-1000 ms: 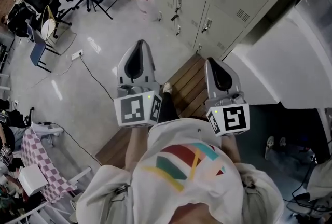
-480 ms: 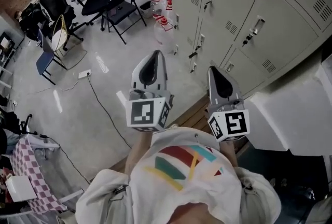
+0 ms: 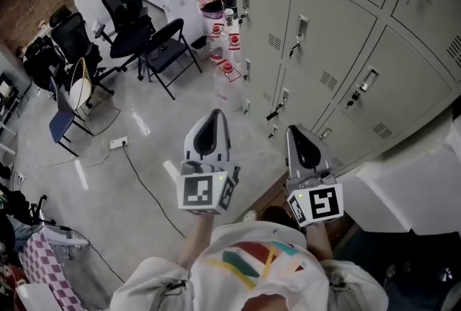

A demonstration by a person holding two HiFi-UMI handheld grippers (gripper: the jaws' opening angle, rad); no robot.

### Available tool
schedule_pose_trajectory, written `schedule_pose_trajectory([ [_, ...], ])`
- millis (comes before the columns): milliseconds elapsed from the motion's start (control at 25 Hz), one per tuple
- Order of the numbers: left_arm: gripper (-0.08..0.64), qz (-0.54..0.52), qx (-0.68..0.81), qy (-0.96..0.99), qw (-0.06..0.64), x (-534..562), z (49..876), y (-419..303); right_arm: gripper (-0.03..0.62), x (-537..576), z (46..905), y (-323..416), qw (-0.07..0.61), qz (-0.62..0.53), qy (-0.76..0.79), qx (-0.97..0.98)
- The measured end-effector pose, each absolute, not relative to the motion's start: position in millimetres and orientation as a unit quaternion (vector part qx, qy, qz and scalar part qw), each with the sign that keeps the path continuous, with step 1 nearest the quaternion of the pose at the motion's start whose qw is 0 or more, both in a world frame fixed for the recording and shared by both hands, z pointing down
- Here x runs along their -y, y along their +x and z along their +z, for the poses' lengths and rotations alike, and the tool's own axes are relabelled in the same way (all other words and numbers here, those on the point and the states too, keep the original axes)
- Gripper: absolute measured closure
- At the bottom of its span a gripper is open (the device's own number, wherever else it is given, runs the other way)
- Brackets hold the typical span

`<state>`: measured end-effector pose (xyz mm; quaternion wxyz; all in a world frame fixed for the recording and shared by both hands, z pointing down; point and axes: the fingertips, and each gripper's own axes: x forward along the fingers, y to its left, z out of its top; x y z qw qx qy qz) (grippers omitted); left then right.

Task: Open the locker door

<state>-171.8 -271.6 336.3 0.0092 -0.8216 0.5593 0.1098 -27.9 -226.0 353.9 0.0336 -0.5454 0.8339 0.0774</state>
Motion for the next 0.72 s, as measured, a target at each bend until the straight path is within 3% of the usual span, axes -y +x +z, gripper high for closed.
schedule_pose_trajectory([
  [720, 0.545, 0.11, -0.54, -0.834, -0.001, 304.6, 316.7, -107.5, 0.586, 268.6, 338.4, 24.0, 0.029, 0.07, -0.55, -0.832],
])
